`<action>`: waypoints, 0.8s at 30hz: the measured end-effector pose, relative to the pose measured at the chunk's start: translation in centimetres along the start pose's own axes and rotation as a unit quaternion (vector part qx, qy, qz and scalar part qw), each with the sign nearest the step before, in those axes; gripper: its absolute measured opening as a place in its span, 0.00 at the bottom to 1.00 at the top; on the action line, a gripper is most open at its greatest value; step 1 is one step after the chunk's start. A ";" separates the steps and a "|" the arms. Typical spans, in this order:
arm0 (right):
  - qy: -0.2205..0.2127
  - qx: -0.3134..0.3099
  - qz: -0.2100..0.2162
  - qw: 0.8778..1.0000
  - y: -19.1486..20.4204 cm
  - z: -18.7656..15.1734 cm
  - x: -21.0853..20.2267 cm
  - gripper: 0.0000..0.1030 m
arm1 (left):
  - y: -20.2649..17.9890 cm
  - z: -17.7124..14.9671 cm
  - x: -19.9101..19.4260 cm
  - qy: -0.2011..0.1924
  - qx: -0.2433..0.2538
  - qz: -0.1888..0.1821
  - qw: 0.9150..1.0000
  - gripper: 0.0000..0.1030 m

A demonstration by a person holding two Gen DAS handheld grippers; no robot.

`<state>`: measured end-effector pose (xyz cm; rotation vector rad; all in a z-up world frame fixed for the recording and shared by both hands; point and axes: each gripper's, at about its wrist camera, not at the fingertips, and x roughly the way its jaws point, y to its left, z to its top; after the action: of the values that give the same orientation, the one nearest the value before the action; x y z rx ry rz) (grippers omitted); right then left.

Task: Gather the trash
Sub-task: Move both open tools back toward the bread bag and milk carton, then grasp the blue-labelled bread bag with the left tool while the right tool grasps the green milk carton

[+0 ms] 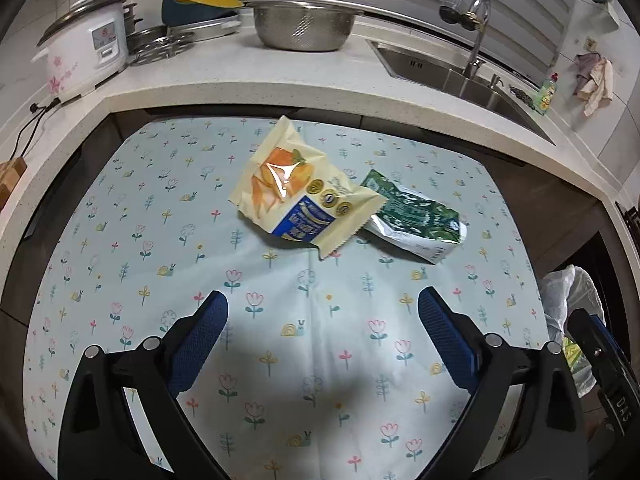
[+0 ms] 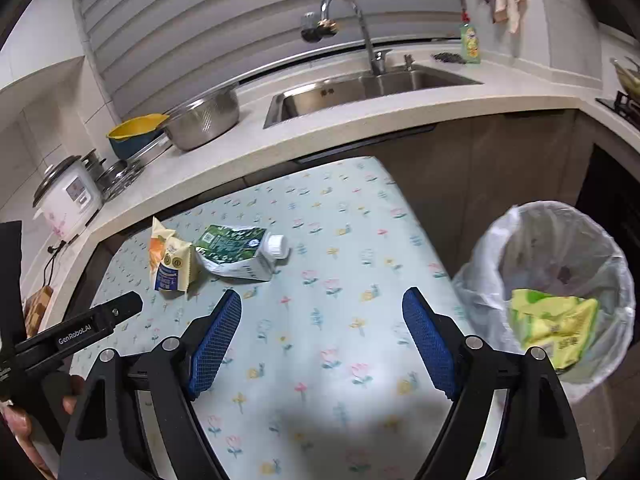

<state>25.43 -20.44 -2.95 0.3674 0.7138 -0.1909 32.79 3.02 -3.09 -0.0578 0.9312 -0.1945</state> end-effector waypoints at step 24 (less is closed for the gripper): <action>0.057 0.003 0.022 0.998 5.7 2.9 16.7 0.77 | 4.7 7.3 11.0 0.040 -0.113 -0.039 0.992 0.93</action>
<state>41.18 -17.10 -10.59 0.4023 0.8169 -0.1321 45.69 5.30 -8.05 -0.2976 1.0284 -0.1630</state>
